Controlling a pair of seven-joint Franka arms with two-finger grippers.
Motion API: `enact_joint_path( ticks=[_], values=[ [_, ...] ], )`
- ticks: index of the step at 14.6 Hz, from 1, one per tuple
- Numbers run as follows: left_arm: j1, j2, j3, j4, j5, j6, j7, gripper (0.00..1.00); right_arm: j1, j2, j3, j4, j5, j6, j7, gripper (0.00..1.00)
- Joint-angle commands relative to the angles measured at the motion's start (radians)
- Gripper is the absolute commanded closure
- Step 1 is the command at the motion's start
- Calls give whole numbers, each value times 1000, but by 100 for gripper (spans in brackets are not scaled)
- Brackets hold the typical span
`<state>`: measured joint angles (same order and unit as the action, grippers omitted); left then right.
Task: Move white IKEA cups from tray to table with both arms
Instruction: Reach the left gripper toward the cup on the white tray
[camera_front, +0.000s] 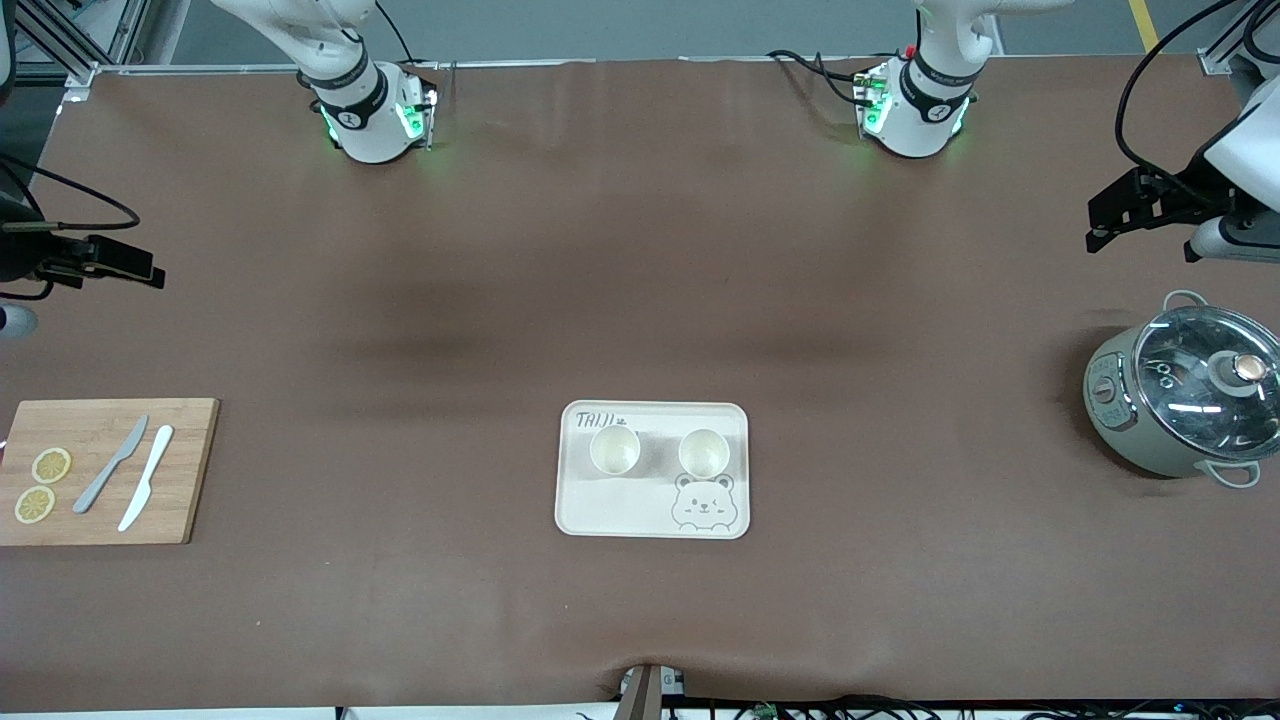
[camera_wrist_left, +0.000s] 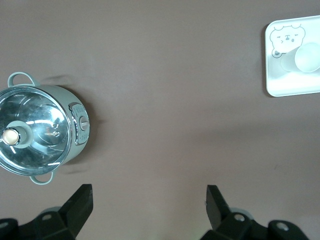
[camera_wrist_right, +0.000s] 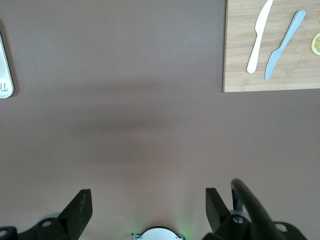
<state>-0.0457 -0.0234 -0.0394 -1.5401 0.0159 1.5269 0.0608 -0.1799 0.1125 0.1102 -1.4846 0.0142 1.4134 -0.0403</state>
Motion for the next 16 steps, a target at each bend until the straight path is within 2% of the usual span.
enact_joint_path(
  ticks=[1,4,6,9,16],
  values=[
    [1,-13,-2,-12,-7,7,-12,0,0,-20,0,-23,4,12,-6,0],
    [0,-9,-7,-9,-7,10,-10,0,3,-19,0,-25,4,12,-6,0],
    [-6,9,-16,-8,-19,73,-33,0,5,-19,0,-25,4,12,-4,0],
    [-11,55,-66,3,-14,107,-200,0,7,-19,0,-26,4,12,-4,0],
    [-25,235,-201,116,-5,114,-268,0,8,-19,0,-28,4,12,-4,0]
  ],
)
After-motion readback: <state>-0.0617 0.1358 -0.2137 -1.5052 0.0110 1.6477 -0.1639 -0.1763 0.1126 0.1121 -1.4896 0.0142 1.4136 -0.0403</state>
